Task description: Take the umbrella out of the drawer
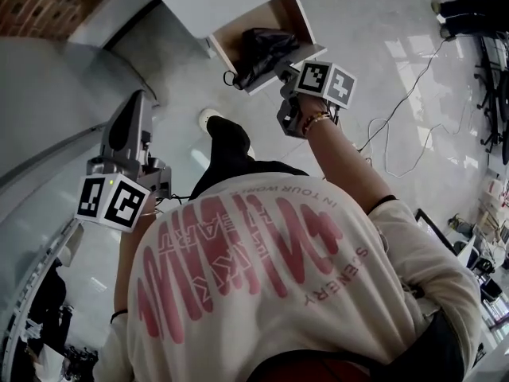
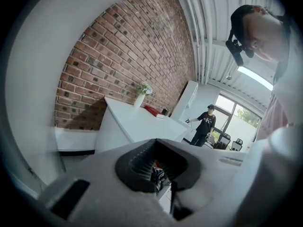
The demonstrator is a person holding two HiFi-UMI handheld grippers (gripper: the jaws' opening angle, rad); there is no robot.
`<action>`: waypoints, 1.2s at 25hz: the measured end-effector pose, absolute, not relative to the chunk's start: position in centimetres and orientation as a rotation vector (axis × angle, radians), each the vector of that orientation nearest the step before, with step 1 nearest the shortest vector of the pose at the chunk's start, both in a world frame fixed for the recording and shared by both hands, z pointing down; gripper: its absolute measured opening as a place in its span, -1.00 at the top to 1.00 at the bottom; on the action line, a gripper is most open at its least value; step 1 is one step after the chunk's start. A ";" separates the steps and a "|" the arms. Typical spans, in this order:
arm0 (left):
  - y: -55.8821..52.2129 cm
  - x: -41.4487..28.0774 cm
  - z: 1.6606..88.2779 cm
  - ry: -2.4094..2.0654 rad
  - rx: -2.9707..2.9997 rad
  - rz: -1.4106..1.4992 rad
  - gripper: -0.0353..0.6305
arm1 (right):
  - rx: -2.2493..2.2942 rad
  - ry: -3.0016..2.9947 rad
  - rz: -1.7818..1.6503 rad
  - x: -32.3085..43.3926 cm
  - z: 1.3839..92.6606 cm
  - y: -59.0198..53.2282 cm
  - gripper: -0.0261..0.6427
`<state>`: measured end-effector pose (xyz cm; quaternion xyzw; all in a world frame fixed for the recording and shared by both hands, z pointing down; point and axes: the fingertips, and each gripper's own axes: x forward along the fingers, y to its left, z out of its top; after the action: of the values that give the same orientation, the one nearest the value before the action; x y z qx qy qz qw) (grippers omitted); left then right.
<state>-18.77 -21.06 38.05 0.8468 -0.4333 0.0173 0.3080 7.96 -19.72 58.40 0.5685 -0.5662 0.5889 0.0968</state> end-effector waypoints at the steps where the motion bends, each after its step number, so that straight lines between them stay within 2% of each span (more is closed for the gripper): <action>1: -21.5 -18.7 38.4 -1.142 2.232 0.054 0.88 | 1.690 -1.650 1.763 8.1 59.1 -20.0 0.74; 4: -22.3 -19.2 39.6 -1.134 2.213 0.072 0.88 | 1.705 -1.569 1.834 7.7 61.4 -20.4 0.63; 16: -25.7 -20.6 42.1 -1.137 2.174 0.109 0.88 | 1.724 -1.305 1.987 7.0 68.1 -21.8 0.38; 19: -27.4 -20.5 41.6 -1.141 2.183 0.116 0.88 | 1.735 -1.231 2.036 7.1 68.9 -23.0 0.24; 24: -28.7 -21.1 41.0 -1.186 2.178 0.117 0.88 | 1.779 -1.118 2.078 7.6 70.1 -24.1 0.22; 30: -28.3 -22.6 41.1 -1.287 2.109 0.111 0.88 | 1.802 -1.002 2.113 8.6 71.8 -24.5 0.11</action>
<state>-22.64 -28.26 41.05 0.8056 -0.4917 0.0424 0.3279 8.55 -24.48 71.80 0.6076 -0.3378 0.7125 0.0948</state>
